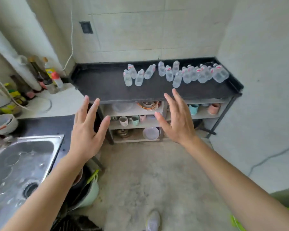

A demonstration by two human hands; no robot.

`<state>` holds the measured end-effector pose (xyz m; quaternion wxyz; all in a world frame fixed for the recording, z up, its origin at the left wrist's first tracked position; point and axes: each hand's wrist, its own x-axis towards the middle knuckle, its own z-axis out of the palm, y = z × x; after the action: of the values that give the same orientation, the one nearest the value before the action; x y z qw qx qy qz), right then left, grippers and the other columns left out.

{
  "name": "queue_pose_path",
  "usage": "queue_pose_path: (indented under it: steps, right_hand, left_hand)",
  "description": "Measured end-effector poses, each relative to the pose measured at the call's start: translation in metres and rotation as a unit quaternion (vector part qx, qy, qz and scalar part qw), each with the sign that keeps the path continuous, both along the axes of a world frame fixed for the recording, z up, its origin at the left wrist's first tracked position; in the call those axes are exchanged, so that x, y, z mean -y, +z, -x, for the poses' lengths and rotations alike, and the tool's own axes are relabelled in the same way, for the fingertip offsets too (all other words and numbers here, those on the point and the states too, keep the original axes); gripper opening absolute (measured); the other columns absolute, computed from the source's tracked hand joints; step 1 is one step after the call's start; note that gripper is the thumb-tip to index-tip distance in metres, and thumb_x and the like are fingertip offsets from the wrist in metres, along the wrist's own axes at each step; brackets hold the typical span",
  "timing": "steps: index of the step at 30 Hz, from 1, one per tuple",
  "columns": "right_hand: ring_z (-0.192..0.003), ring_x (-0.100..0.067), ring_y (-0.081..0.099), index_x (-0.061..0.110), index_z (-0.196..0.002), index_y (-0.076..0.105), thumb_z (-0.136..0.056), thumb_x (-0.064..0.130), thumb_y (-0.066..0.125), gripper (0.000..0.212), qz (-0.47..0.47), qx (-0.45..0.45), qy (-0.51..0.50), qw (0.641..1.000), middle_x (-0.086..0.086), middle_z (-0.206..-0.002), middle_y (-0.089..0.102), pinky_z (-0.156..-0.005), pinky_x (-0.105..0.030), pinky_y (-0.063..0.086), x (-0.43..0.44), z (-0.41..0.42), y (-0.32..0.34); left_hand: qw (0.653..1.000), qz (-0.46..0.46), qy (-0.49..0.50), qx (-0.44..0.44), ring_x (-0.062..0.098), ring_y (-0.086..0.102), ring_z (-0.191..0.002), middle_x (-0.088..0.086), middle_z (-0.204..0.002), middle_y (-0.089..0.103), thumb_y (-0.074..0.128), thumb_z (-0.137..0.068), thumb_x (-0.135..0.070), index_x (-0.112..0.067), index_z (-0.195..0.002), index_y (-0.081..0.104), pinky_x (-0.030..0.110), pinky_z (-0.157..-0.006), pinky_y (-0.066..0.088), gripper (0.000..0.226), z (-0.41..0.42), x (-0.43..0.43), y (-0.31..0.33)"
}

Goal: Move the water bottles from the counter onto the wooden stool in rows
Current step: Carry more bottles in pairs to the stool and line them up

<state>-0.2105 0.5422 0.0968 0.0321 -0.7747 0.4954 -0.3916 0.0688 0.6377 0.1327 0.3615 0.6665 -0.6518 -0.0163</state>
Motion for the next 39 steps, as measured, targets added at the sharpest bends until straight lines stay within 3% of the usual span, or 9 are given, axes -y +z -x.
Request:
queue_pose_path:
  steps: [3,10,15,20,30,39]
  right_hand:
    - [-0.150,-0.027,0.027,0.010,-0.151,0.040,-0.097,0.055,0.049,0.071,-0.004,-0.021,-0.040,0.999,-0.015,-0.163,0.026,-0.120,-0.043,0.027,0.069,0.052,0.013]
    - [-0.149,-0.028,0.027,0.012,-0.152,0.038,-0.097,0.053,0.050,0.070,-0.036,0.012,-0.138,0.990,-0.015,-0.163,0.026,-0.118,-0.039,0.025,0.225,0.194,0.017]
    - [-0.150,-0.027,0.025,0.014,-0.154,0.032,-0.096,0.058,0.046,0.074,-0.049,0.000,-0.138,0.989,-0.015,-0.163,0.025,-0.118,-0.044,0.031,0.273,0.217,-0.003]
    - [-0.152,-0.028,0.021,0.015,-0.157,0.025,-0.097,0.060,0.043,0.078,-0.117,-0.036,-0.108,0.987,-0.014,-0.166,0.018,-0.119,-0.046,0.030,0.386,0.268,-0.014]
    - [-0.152,-0.028,0.021,0.019,-0.158,0.020,-0.097,0.062,0.038,0.077,-0.194,-0.122,-0.043,0.972,-0.012,-0.166,0.017,-0.119,-0.047,0.032,0.542,0.275,-0.057]
    - [-0.148,-0.030,0.031,0.015,-0.157,0.017,-0.098,0.052,0.052,0.078,-0.308,-0.123,-0.115,0.936,-0.012,-0.162,0.027,-0.113,-0.047,0.039,0.639,0.244,-0.108]
  left_hand:
    - [0.999,-0.004,-0.050,-0.007,0.020,0.016,-0.152,-0.001,-0.166,0.014,0.039,-0.100,-0.058,-0.031,-0.156,0.028,0.048,-0.118,0.027,0.063,0.055,0.098,0.006]
    - [0.989,-0.041,-0.139,-0.015,0.015,0.014,-0.150,-0.004,-0.166,0.013,0.044,-0.100,-0.049,-0.033,-0.156,0.026,0.042,-0.114,0.026,0.061,0.205,0.313,0.016]
    - [0.991,-0.059,-0.123,0.008,0.015,0.009,-0.153,-0.004,-0.167,0.009,0.042,-0.100,-0.051,-0.031,-0.158,0.021,0.045,-0.118,0.024,0.064,0.224,0.353,-0.004]
    - [0.989,-0.125,-0.075,-0.004,0.020,0.005,-0.154,0.000,-0.168,0.006,0.035,-0.095,-0.062,-0.031,-0.159,0.013,0.048,-0.121,0.021,0.075,0.272,0.443,-0.023]
    - [0.972,-0.232,0.011,-0.021,0.024,0.006,-0.153,-0.001,-0.168,0.001,0.041,-0.097,-0.061,-0.032,-0.159,0.008,0.051,-0.119,0.023,0.076,0.287,0.558,-0.068]
    - [0.940,-0.335,-0.059,-0.010,0.025,0.006,-0.153,0.001,-0.168,0.000,0.041,-0.097,-0.061,-0.029,-0.159,0.005,0.050,-0.119,0.025,0.078,0.250,0.696,-0.136]
